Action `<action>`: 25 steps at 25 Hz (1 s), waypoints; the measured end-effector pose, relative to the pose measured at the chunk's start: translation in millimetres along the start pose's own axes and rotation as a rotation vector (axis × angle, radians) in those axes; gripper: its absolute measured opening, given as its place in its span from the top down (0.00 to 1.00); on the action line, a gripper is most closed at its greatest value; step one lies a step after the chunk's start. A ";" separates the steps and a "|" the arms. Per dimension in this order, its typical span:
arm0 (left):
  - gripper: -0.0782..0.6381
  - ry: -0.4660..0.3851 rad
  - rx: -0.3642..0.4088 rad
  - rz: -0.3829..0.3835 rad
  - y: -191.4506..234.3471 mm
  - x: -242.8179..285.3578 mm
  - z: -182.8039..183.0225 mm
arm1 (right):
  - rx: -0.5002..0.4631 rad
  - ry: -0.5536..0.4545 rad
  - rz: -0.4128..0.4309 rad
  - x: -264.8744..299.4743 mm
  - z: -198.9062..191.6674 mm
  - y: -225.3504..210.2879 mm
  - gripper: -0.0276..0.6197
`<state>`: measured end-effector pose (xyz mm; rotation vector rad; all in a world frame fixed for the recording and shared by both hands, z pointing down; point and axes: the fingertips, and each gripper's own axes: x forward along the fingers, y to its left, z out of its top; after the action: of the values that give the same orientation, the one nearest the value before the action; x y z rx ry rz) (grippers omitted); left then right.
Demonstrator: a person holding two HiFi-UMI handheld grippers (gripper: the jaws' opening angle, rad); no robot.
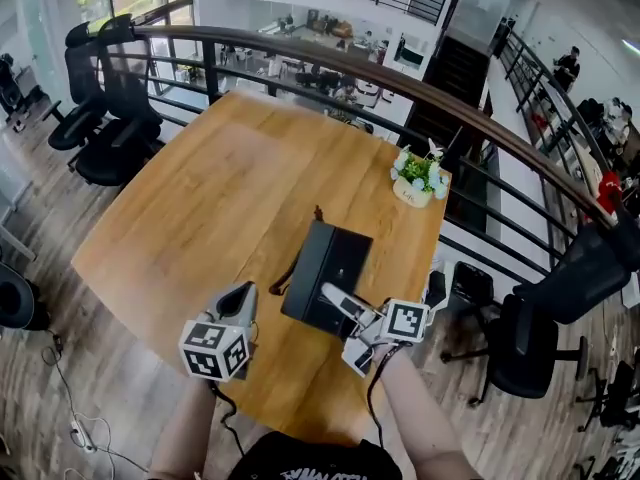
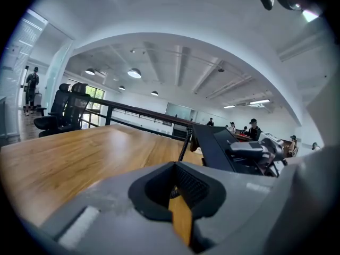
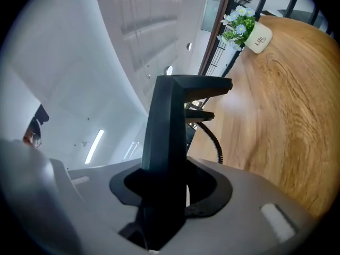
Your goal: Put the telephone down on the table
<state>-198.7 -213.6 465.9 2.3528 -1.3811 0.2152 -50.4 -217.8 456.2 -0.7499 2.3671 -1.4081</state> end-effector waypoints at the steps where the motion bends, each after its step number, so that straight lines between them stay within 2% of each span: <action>1: 0.89 0.003 0.002 -0.007 3.3 5.5 0.5 | -0.003 -0.005 -0.008 3.9 4.3 -4.2 0.70; 8: 0.89 0.011 -0.010 -0.006 27.4 40.7 7.9 | -0.005 -0.019 -0.039 26.6 32.7 -26.6 0.70; 16: 0.89 0.032 -0.006 0.017 31.3 78.9 10.4 | 0.036 -0.026 -0.049 43.0 64.0 -61.3 0.70; 20: 0.89 0.036 -0.003 0.030 39.5 101.3 15.9 | 0.109 -0.024 -0.108 54.9 74.5 -91.4 0.70; 25: 0.89 0.045 -0.003 0.037 53.0 129.9 15.4 | 0.145 -0.031 -0.094 73.2 84.2 -117.4 0.70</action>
<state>-180.7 -347.0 508.5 2.3074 -1.4041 0.2746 -35.8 -366.1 519.8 -0.8460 2.2039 -1.5750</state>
